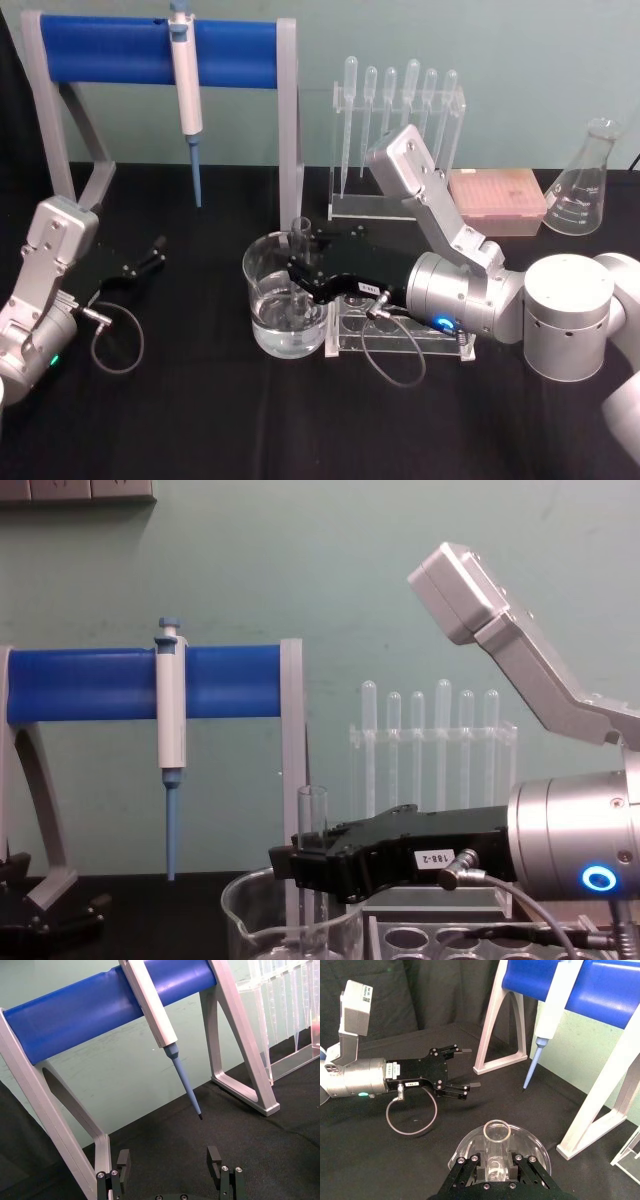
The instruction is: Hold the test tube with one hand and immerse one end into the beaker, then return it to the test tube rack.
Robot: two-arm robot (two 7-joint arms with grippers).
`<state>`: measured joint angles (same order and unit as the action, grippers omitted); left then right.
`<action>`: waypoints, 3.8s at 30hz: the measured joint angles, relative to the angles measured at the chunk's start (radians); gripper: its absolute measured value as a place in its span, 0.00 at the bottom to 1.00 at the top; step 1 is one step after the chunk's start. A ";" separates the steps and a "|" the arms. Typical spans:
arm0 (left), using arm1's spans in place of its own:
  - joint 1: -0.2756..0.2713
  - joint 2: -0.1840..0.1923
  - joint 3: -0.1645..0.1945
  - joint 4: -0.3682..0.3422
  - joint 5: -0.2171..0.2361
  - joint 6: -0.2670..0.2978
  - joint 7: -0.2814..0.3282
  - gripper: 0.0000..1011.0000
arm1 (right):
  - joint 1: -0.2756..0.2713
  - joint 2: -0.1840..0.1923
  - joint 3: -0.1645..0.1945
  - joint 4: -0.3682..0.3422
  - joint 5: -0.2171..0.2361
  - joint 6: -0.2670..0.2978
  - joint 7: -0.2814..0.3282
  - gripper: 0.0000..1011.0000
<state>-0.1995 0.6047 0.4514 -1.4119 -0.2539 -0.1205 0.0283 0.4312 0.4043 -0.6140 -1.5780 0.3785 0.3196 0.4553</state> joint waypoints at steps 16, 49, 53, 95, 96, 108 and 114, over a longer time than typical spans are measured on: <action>0.000 0.000 0.000 0.000 0.000 0.000 0.000 0.99 | 0.000 0.000 0.000 0.000 0.000 0.000 0.000 0.23; 0.000 0.000 0.000 0.000 0.000 0.000 0.000 0.99 | 0.000 0.000 0.000 0.000 0.000 0.000 0.000 0.23; 0.000 0.000 0.000 0.000 0.000 0.000 0.000 0.99 | 0.000 0.000 0.000 0.000 0.000 0.000 0.000 0.23; 0.000 0.000 0.000 0.000 0.000 0.000 0.000 0.99 | 0.000 0.000 0.000 0.000 0.000 0.000 0.000 0.23; 0.000 0.000 0.000 0.000 0.000 0.000 0.000 0.99 | -0.001 0.000 0.000 0.000 -0.001 0.000 0.000 0.23; 0.000 0.000 0.000 0.000 0.000 0.000 0.000 0.99 | 0.000 0.000 0.046 -0.080 0.013 0.022 -0.014 0.23; 0.000 0.000 0.000 0.000 0.000 0.000 0.000 0.99 | 0.017 0.013 0.062 -0.131 0.039 0.041 -0.006 0.23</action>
<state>-0.1995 0.6047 0.4514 -1.4120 -0.2539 -0.1205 0.0283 0.4478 0.4177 -0.5524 -1.7089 0.4171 0.3603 0.4488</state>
